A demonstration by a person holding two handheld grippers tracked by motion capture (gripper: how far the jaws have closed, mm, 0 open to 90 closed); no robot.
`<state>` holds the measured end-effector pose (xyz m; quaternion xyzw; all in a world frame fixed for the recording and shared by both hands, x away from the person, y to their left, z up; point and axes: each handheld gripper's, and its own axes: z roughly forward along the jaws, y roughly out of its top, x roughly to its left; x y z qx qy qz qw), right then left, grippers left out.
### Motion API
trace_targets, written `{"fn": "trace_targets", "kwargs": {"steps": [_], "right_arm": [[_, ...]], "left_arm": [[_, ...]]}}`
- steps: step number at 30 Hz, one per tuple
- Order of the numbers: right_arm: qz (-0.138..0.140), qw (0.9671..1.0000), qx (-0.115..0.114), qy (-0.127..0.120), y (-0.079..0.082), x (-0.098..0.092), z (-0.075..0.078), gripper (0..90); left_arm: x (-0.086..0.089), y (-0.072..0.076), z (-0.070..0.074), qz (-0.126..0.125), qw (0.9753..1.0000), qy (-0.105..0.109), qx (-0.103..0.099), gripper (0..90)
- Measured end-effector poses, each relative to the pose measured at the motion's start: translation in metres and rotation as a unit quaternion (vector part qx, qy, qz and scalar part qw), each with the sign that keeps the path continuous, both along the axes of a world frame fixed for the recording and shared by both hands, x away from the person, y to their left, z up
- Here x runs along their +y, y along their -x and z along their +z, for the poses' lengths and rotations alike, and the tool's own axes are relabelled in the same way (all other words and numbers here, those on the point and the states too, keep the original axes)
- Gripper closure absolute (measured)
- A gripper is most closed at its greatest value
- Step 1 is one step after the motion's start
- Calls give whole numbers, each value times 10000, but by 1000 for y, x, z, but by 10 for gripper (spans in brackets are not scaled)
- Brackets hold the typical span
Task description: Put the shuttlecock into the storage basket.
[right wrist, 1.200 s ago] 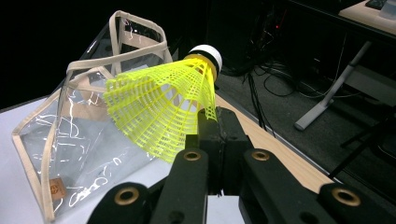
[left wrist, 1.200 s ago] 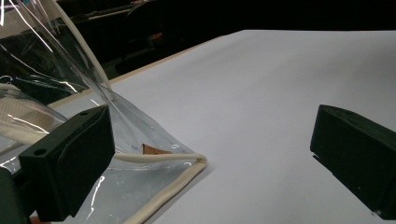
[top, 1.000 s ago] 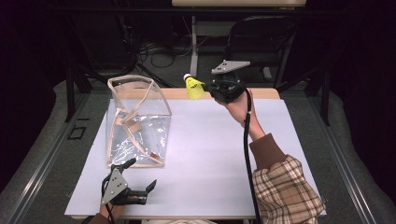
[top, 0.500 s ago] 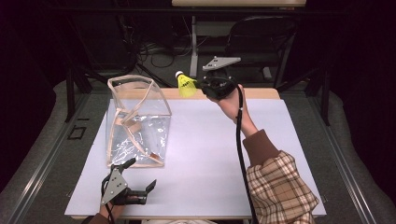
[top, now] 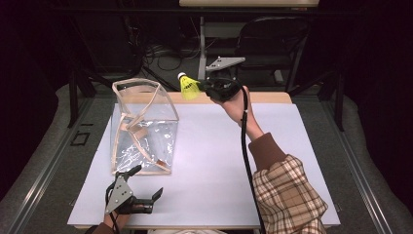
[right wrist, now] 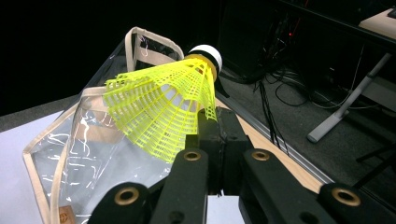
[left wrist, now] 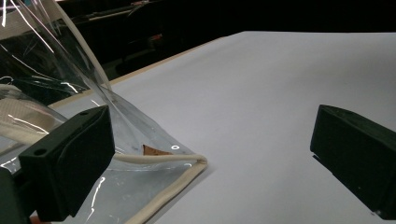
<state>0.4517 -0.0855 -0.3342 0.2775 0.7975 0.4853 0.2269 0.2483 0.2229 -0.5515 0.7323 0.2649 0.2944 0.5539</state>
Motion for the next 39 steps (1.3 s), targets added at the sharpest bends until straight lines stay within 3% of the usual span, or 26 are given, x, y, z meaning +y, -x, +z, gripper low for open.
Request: {"fn": "trace_targets", "kwargs": {"steps": [39], "right_arm": [[162, 9998, -71, -66, -6, 33, 15, 900]], "left_arm": [[0, 0, 0, -4, 10000, 5, -2, 0]]}}
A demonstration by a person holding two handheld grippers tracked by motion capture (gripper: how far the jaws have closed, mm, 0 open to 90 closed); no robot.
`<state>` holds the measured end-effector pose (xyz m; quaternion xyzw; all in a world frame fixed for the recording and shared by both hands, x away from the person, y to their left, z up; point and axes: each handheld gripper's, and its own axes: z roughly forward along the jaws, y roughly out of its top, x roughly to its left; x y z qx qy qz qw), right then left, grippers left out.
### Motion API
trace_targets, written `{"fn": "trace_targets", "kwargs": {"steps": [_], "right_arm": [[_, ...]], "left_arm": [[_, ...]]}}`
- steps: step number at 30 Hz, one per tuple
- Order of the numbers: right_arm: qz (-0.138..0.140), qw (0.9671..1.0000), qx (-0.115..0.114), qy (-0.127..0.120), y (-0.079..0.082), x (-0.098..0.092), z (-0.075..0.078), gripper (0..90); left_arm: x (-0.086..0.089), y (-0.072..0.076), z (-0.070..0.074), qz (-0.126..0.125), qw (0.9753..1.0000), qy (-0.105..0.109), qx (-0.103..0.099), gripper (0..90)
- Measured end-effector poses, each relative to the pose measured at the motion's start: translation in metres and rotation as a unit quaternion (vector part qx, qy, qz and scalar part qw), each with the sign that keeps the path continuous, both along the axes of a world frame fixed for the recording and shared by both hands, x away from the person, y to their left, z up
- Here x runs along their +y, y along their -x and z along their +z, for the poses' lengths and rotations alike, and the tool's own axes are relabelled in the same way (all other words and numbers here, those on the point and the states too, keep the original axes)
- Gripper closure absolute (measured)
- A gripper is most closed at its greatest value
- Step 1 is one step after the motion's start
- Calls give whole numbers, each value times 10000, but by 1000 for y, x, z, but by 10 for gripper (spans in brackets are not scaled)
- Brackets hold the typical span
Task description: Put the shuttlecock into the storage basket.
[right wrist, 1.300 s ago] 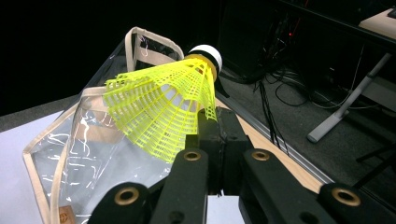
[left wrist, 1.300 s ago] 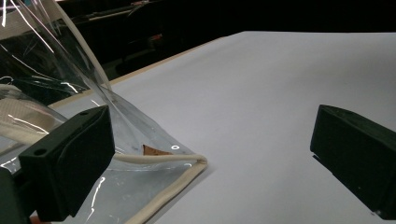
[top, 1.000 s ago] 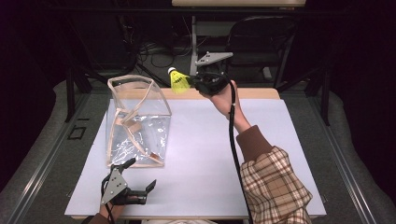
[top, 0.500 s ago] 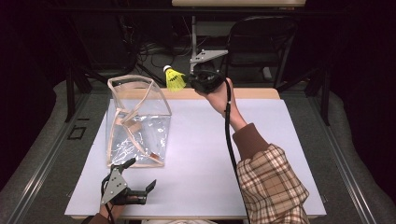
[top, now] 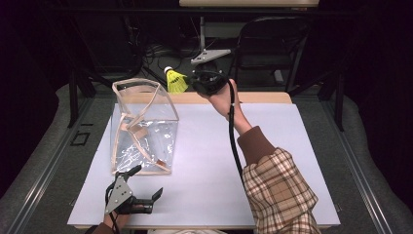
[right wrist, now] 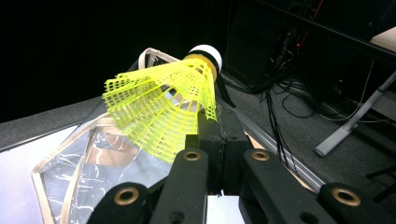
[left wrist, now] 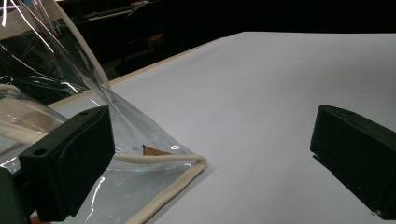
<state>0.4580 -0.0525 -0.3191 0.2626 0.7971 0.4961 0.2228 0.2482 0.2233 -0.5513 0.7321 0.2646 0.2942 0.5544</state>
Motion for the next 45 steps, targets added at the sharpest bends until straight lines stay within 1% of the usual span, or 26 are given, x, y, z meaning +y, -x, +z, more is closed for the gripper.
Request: {"fn": "trace_targets", "kwargs": {"steps": [15, 24, 45], "right_arm": [[52, 10000, -3, -17, -3, 15, 3, 900], [77, 10000, -32, 24, -4, 24, 5, 900], [136, 9999, -19, 53, -9, 42, 5, 900]], "left_arm": [[0, 0, 0, -8, 10000, -11, -13, 0], [0, 0, 0, -2, 10000, -6, -13, 0], [1, 0, 0, -11, 10000, 16, -13, 0]]}}
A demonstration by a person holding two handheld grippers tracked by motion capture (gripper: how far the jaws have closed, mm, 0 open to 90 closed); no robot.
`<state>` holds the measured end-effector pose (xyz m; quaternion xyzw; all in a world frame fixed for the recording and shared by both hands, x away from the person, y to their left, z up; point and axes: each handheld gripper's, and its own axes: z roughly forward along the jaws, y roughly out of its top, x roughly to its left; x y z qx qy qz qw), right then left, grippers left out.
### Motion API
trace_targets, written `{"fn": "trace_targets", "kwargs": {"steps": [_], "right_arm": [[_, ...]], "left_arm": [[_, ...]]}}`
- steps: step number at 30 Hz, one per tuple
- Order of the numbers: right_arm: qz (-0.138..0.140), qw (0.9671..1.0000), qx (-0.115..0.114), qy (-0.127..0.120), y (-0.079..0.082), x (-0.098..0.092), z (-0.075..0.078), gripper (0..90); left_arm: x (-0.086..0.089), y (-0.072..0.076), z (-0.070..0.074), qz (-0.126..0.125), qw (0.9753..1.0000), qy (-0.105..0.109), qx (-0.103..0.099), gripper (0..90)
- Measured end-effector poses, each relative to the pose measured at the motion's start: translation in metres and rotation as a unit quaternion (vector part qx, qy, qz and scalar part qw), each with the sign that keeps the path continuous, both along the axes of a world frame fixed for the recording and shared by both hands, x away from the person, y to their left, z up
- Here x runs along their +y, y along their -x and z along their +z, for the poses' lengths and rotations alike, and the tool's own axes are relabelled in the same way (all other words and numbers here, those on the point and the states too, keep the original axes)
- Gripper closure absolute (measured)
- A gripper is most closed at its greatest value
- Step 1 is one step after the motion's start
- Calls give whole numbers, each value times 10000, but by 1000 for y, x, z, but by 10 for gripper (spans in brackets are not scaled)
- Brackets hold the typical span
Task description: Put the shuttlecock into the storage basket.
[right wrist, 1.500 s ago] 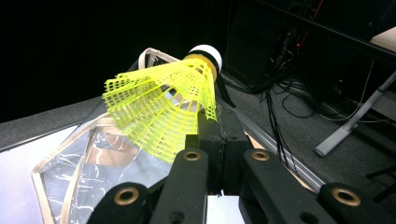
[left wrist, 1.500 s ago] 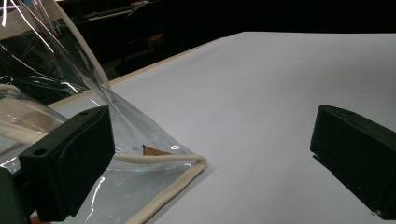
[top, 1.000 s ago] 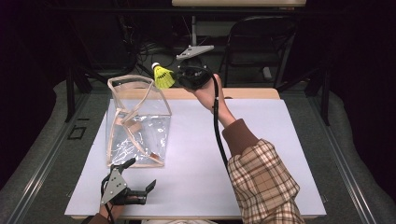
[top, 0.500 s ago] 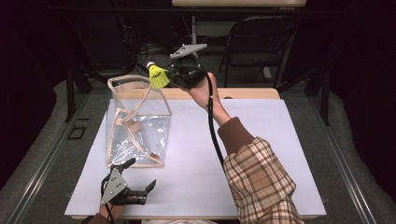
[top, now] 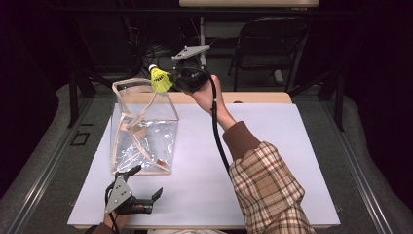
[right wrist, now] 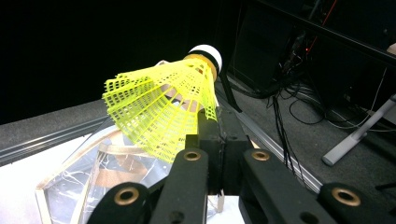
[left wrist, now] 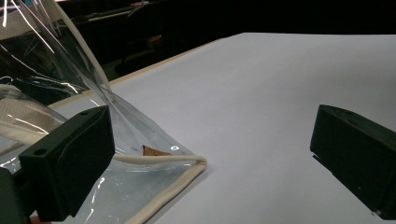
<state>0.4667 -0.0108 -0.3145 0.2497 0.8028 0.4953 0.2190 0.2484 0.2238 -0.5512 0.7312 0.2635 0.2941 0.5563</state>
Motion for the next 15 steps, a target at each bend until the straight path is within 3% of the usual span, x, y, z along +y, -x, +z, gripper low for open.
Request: {"fn": "trace_targets", "kwargs": {"steps": [15], "right_arm": [[17, 10000, -6, 20, -2, 10, 1, 900]], "left_arm": [[0, 0, 0, -3, 10000, 5, -4, 0]]}}
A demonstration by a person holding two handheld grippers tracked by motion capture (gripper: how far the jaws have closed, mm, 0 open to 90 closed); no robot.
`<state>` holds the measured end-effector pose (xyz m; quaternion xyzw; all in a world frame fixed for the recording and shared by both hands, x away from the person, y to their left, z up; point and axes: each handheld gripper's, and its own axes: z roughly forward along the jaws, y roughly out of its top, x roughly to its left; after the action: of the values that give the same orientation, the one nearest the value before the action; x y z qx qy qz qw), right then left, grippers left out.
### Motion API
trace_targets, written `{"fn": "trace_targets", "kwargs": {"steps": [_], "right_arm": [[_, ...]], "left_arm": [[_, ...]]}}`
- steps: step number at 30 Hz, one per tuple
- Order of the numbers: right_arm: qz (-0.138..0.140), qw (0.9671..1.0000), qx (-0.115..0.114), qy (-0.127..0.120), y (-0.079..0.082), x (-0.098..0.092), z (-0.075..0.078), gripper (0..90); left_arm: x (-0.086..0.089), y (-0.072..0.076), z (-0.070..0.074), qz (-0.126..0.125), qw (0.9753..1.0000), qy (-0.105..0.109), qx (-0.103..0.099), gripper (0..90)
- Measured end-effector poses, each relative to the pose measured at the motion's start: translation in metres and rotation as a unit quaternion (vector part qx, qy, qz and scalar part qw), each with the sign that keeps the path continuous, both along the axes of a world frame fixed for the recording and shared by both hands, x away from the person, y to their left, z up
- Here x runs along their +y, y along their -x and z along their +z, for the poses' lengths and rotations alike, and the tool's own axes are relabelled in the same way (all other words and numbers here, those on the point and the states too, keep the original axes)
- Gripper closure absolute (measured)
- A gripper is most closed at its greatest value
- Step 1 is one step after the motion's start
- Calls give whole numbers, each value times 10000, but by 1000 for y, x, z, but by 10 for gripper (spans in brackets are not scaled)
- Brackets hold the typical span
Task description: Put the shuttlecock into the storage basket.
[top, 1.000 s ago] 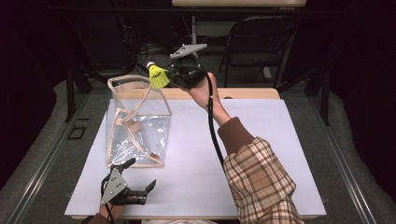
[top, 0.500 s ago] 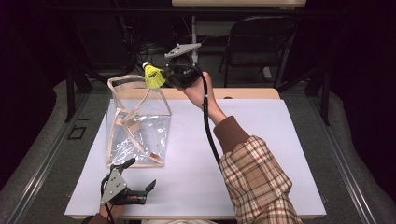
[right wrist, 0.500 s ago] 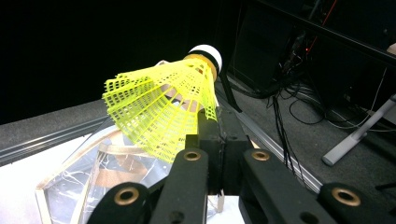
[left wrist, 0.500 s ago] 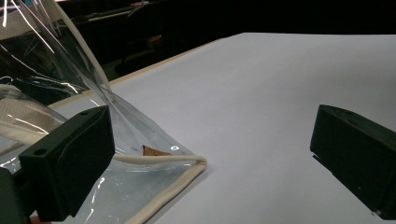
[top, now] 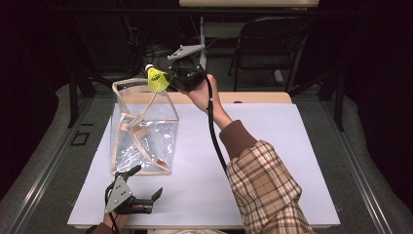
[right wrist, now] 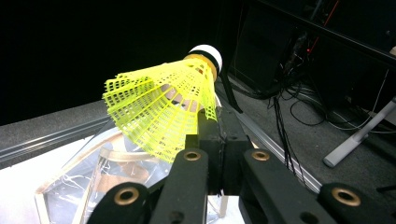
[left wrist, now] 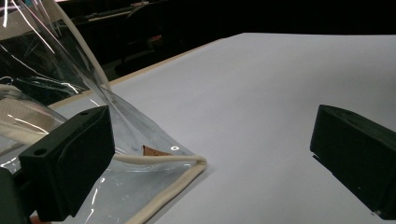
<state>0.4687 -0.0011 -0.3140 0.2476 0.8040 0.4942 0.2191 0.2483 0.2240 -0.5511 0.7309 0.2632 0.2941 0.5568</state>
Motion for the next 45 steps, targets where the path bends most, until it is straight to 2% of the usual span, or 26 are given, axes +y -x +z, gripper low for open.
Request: {"fn": "trace_targets", "kwargs": {"steps": [45], "right_arm": [[79, 9999, 70, 76, -6, 39, -10, 900]], "left_arm": [[0, 0, 0, -23, 10000, 22, 4, 0]]}}
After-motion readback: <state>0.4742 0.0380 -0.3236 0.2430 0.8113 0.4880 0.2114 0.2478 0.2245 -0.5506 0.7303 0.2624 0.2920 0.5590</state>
